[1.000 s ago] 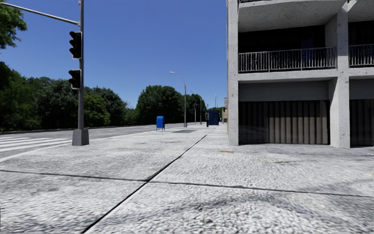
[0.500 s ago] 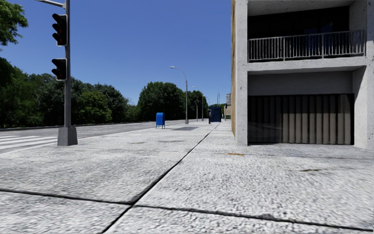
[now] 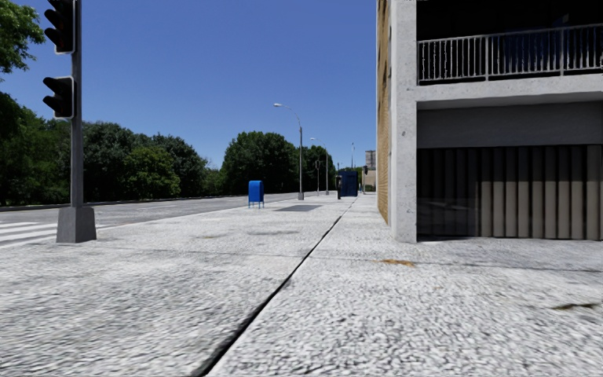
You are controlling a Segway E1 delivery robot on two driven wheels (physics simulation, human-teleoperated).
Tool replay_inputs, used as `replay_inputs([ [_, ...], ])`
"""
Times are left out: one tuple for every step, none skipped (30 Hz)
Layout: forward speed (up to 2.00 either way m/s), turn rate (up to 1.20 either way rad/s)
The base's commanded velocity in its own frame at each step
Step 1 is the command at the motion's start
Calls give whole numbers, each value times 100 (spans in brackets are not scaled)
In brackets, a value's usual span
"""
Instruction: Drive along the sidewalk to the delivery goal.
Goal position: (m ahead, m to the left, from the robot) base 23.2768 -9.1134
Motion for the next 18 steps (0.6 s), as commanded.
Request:
replay_inputs([
  [153,0],
  [153,0],
  [153,0],
  [153,0],
  [153,0],
  [153,0],
  [153,0],
  [153,0],
  [153,0],
  [153,0],
  [153,0],
  [153,0],
  [153,0],
  [153,0],
  [153,0],
  [153,0],
  [153,0],
  [153,0],
])
